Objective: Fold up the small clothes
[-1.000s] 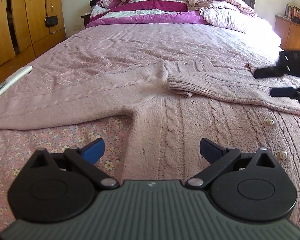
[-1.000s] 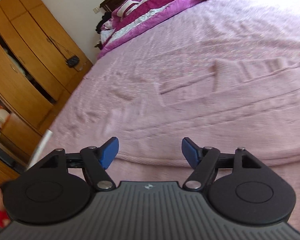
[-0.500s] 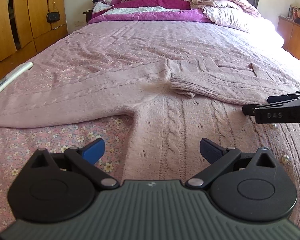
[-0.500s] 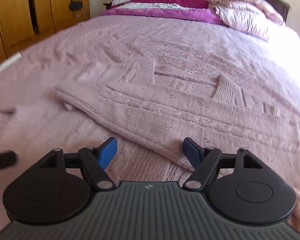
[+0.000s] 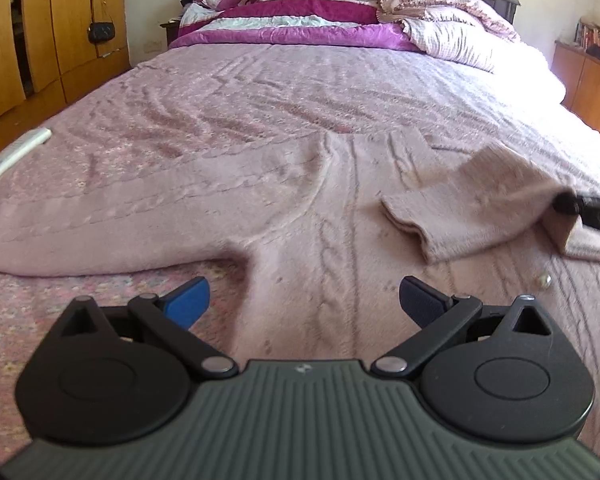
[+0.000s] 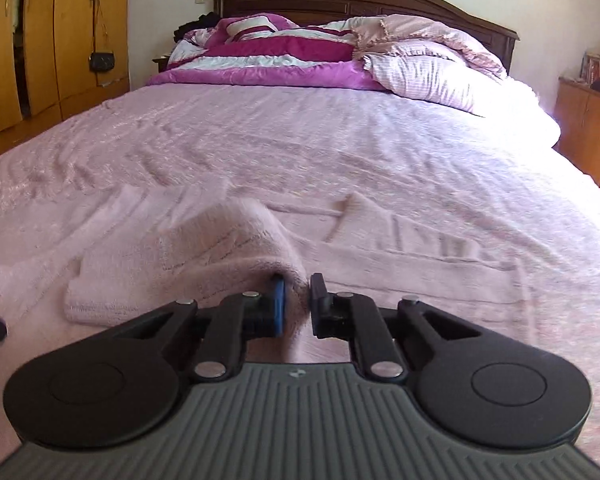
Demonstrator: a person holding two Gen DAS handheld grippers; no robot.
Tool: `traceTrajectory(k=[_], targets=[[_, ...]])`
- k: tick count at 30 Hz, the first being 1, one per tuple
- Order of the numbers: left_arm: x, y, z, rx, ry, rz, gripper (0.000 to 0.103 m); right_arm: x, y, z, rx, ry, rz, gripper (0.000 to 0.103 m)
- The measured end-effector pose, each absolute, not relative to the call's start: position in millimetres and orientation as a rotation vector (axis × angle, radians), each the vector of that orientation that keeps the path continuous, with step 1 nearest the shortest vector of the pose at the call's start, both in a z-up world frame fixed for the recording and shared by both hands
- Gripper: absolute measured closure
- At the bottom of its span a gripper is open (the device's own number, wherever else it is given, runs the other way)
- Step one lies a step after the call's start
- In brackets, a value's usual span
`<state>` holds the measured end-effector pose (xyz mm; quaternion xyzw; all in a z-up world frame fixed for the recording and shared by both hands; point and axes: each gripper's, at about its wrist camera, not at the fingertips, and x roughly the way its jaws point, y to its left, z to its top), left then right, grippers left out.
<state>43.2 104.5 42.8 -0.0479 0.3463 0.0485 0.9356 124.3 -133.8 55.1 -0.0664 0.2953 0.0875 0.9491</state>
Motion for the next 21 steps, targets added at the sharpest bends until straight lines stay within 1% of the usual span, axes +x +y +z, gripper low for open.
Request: traceTrajectory(k=[3,4,5,6,7,8,10,11,12,14,15,16,17,18,19,21], targets=[[54,102,43,-0.169,0.71,0.06,0.0,118,-148,49,-0.135,0.645,0.195,0.088],[58,101,43,-0.19,0.71,0.051,0.0,113,-153,46,-0.119,0.65,0.201,0.085],[62,99,43,-0.203,0.708,0.047,0.0,106,-160,44,-0.099,0.649,0.206,0.073],[66,97,44,-0.208,0.704,0.044,0.0,101,-165,44,-0.074,0.642,0.196,0.066],[70,95,44,-0.209,0.698,0.042,0.0,95,-172,43,-0.049,0.63,0.187,0.05],[73,92,45,-0.208,0.695,0.039,0.0,89,-177,43,-0.022,0.614,0.185,0.041],[82,87,45,-0.212,0.69,0.024,0.001,78,-189,42,0.041,0.581,0.182,0.035],[86,84,45,-0.213,0.69,0.012,0.002,73,-194,41,0.066,0.568,0.177,0.033],[89,81,44,-0.211,0.693,0.001,0.004,67,-198,39,0.087,0.553,0.17,0.032],[98,73,42,-0.2,0.707,-0.024,0.01,61,-206,36,0.109,0.524,0.148,0.025],[101,69,41,-0.193,0.711,-0.035,0.012,57,-209,33,0.115,0.507,0.134,0.024],[104,65,39,-0.182,0.716,-0.047,0.016,55,-212,30,0.119,0.495,0.124,0.021],[108,60,37,-0.172,0.722,-0.057,0.021,55,-215,28,0.122,0.492,0.116,0.015],[112,57,35,-0.162,0.731,-0.066,0.022,55,-217,23,0.121,0.501,0.108,0.012],[116,52,32,-0.152,0.743,-0.073,0.025,57,-219,18,0.122,0.517,0.102,0.011],[120,45,26,-0.135,0.757,-0.071,0.025,60,-222,8,0.14,0.547,0.097,0.011]])
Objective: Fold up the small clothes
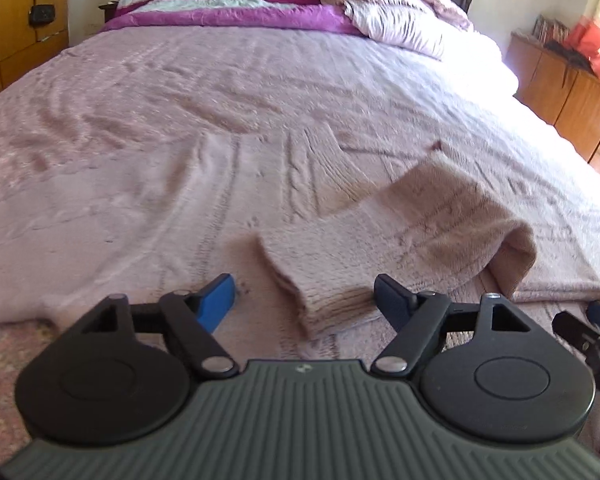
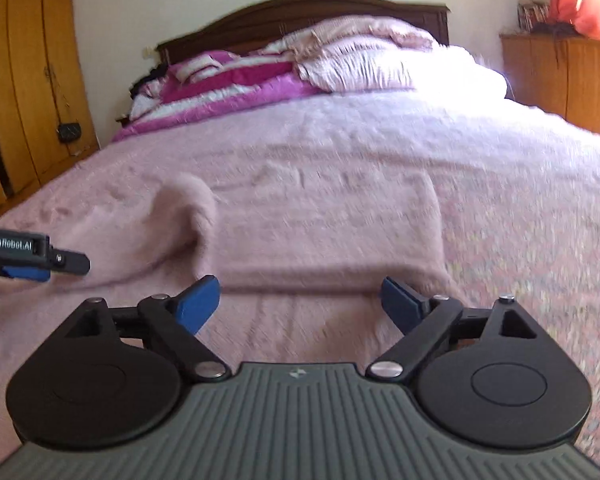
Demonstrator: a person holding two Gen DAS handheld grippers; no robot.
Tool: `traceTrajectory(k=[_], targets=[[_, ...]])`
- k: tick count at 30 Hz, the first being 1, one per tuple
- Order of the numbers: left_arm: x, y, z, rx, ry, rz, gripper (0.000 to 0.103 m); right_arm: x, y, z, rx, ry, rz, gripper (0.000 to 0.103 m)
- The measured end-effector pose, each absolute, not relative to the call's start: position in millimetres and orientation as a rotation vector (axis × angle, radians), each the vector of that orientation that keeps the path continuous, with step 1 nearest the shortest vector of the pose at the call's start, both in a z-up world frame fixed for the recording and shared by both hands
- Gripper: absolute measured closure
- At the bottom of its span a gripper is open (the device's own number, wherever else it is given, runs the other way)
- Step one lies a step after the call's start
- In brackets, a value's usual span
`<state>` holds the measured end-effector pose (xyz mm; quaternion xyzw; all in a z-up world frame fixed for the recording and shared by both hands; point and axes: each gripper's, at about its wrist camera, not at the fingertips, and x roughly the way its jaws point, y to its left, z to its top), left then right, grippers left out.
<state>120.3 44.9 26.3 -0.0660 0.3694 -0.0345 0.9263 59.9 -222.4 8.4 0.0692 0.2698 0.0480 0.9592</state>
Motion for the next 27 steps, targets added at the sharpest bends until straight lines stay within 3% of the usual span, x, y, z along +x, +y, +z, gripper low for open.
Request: traceTrajectory(k=[1,3,5,8,15,24,27], targets=[[122,42,24,-0.129,0.758,-0.069,0.026,60,-224,4,0.15,0.546,0.097,0.01],[122,38,23,-0.11,0.744,-0.073,0.038,60,-226,0,0.17,0.538,0.103,0.008],[120,33,24,-0.071,0.733,-0.098,0.074,59,-228,-2,0.177,0.533,0.115,0.004],[120,27,29,-0.021,0.724,-0.126,0.091,58,-226,-5,0.17,0.532,0.127,0.001],[127,43,50,0.051,0.656,-0.036,0.092,58,-231,-6,0.209,0.518,0.147,0.0],[145,70,34,0.082,0.739,0.023,0.088,55,-233,-6,0.215,0.511,0.149,0.0],[146,74,28,0.078,0.733,0.075,0.059,55,-233,-6,0.214,0.511,0.148,0.0]])
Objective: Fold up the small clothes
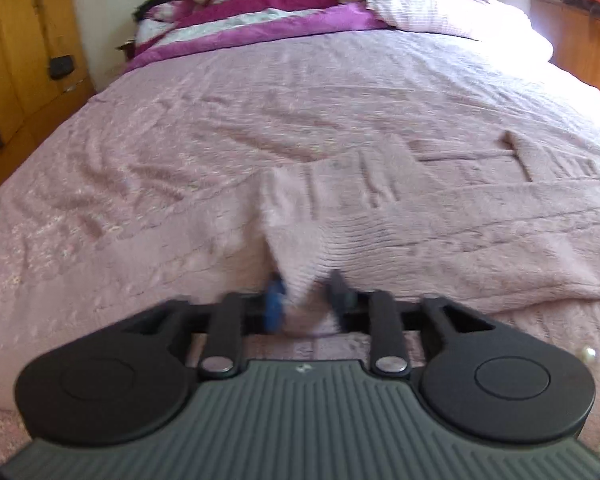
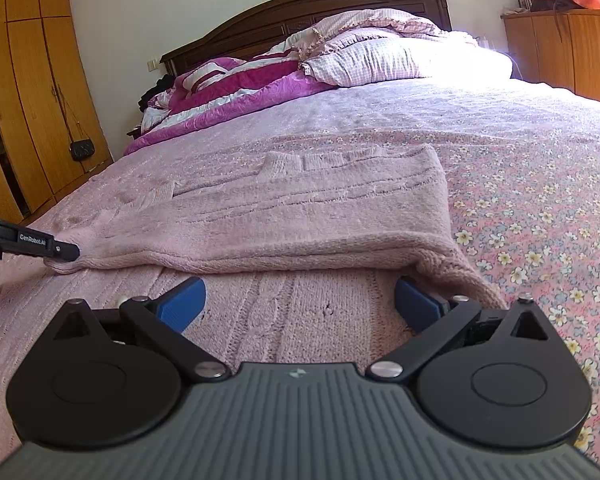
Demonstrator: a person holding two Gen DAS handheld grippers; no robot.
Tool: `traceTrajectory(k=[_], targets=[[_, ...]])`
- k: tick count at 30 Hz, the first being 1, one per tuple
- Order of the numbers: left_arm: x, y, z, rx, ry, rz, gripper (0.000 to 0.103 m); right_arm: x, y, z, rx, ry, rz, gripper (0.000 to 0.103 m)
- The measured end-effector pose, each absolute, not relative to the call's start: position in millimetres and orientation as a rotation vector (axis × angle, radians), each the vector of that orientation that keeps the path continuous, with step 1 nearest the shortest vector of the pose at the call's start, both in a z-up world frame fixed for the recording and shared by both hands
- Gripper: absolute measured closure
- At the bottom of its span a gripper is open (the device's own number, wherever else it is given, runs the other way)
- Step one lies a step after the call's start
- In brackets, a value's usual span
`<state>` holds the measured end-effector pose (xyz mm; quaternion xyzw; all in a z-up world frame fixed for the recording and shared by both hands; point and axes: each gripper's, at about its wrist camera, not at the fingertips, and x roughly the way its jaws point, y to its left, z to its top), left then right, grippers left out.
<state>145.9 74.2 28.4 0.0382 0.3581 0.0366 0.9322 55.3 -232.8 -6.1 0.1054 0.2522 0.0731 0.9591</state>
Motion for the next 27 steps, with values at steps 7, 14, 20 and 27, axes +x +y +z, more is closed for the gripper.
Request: traceTrajectory(k=[7,14,20,27], targets=[[144,98,29,-0.024,0.743,0.105,0.032,55,-233,-6,0.212,0.513,0.147,0.0],[128,101,41,-0.081,0.742,0.053,0.031,57,-249,-1,0.364,0.525,0.177,0.0],[124,88,50,-0.06,0.689,-0.002,0.031,76,-280,2,0.645,0.508,0.139,0.011],[128,70,40,-0.008,0.692,-0.047,0.031,77,-311,-8,0.777,0.486,-0.038,0.09]])
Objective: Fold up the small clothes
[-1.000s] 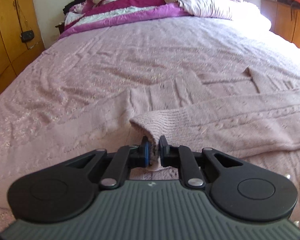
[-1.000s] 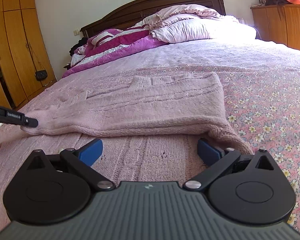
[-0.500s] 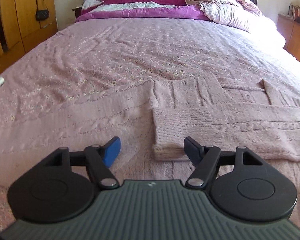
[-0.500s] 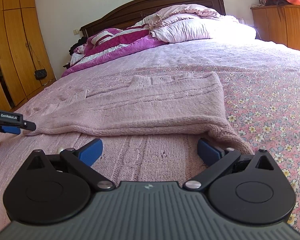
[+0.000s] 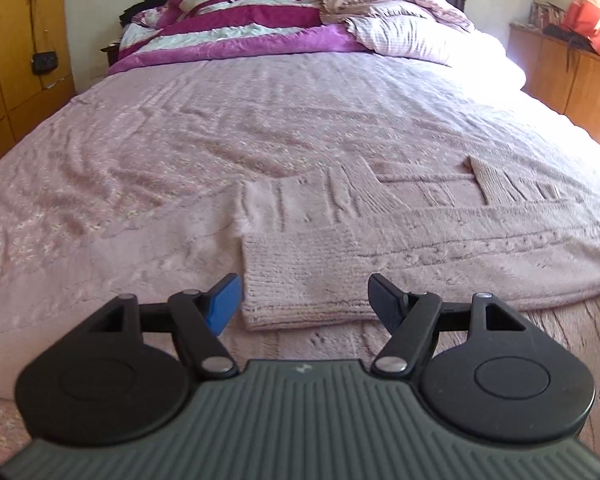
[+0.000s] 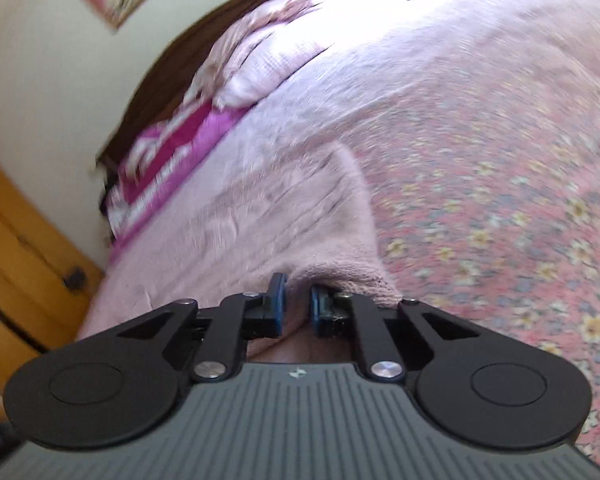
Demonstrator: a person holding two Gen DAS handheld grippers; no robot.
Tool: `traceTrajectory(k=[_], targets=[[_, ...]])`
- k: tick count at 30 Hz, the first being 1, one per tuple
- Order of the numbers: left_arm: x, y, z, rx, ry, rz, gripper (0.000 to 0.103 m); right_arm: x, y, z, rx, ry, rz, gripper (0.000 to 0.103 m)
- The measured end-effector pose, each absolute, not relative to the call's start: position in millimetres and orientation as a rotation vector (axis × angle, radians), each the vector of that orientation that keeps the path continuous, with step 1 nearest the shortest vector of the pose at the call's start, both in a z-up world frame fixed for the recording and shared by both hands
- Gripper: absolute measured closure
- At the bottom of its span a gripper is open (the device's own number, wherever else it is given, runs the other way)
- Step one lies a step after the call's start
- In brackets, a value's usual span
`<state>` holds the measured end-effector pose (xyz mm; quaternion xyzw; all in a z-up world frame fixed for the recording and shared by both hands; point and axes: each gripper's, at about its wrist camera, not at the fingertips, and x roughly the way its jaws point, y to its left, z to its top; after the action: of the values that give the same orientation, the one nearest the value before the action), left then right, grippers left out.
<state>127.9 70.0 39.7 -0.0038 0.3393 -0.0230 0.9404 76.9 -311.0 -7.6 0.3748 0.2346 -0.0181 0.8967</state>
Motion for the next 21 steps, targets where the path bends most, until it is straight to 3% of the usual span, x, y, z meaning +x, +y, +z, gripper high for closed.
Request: traceTrajectory(k=[10,12,15,17,19,21], targets=[[135,67,20,-0.033,0.722,-0.042,0.029,80,-309,-14,0.672,0.497,-0.062,0.089],[135,68,22,-0.039,0.728,-0.037,0.029,79,-306,-14,0.659,0.499,-0.048,0.082],[131,69,27,-0.046,0.745,-0.02,0.024,75,-300,-6,0.639,0.513,-0.021,0.062],[126,71,31,-0.044,0.755,-0.019,0.021,69,-295,1,0.645,0.527,0.004,0.035],[118,74,34,-0.05,0.766,-0.024,0.021,60,-287,10,0.63,0.53,0.037,0.024],[109,78,38,-0.066,0.776,-0.016,0.021,50,-278,17,0.598,0.529,0.066,0.02]])
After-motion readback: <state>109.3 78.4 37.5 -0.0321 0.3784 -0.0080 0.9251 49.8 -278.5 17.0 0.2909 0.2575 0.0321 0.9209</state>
